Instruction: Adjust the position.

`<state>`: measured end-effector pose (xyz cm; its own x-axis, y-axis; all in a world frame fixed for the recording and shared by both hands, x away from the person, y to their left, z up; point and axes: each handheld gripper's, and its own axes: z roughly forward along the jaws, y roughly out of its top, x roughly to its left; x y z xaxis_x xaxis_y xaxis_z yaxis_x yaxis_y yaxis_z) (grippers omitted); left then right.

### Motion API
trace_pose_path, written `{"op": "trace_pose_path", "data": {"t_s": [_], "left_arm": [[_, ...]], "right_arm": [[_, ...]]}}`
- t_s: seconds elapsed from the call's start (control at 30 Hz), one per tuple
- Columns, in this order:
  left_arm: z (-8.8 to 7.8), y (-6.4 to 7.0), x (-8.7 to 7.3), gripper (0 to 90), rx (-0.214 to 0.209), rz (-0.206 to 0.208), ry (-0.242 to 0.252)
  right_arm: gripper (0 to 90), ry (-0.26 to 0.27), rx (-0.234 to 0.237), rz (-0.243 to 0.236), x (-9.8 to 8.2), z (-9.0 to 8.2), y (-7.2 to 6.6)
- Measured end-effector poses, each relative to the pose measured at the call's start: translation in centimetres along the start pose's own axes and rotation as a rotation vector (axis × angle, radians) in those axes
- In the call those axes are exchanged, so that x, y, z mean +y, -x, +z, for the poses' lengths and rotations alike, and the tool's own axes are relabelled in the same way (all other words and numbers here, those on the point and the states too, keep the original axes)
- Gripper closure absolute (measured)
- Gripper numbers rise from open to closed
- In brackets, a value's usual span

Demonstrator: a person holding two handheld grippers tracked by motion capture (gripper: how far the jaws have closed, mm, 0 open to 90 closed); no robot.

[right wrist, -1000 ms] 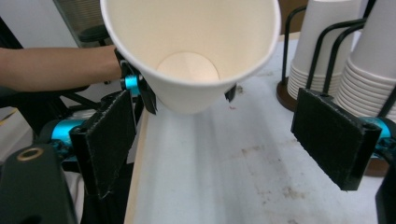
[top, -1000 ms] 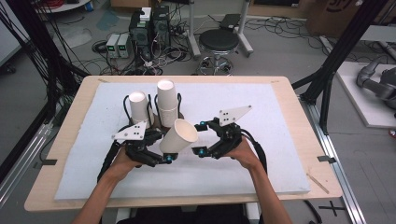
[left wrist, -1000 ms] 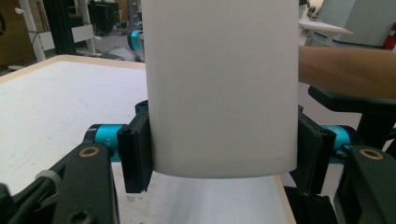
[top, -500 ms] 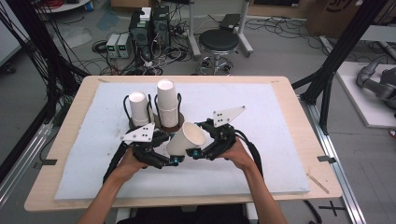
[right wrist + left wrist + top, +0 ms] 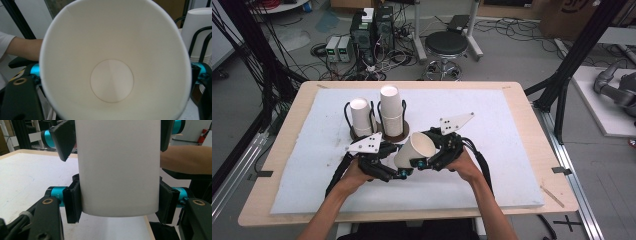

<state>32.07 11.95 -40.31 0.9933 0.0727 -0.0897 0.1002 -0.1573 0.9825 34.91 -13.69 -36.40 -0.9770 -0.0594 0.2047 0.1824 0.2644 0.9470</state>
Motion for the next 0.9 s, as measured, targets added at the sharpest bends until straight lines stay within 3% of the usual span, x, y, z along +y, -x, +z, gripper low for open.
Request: {"op": "trace_pose_path", "data": {"t_s": [0.07,0.6,0.8,0.9], "left_arm": [[-0.06,-0.09,-0.01,35.3,-0.003,-0.006,-0.001],[0.05,0.24,0.04,34.0,0.016,0.004,-0.002],[0.28,0.13,-0.15,2.5,0.033,-0.059,-0.019],[0.13,0.14,-0.2,1.7,0.031,-0.065,-0.024]], "right_arm": [[26.7,0.012,0.006,-0.012,0.04,-0.05,-0.09],[30.4,0.015,-0.001,-0.033,0.15,-0.07,-0.39],[31.1,-0.002,-0.016,-0.027,0.14,-0.15,-0.39],[31.1,-0.009,-0.02,-0.026,0.13,-0.19,-0.4]]}}
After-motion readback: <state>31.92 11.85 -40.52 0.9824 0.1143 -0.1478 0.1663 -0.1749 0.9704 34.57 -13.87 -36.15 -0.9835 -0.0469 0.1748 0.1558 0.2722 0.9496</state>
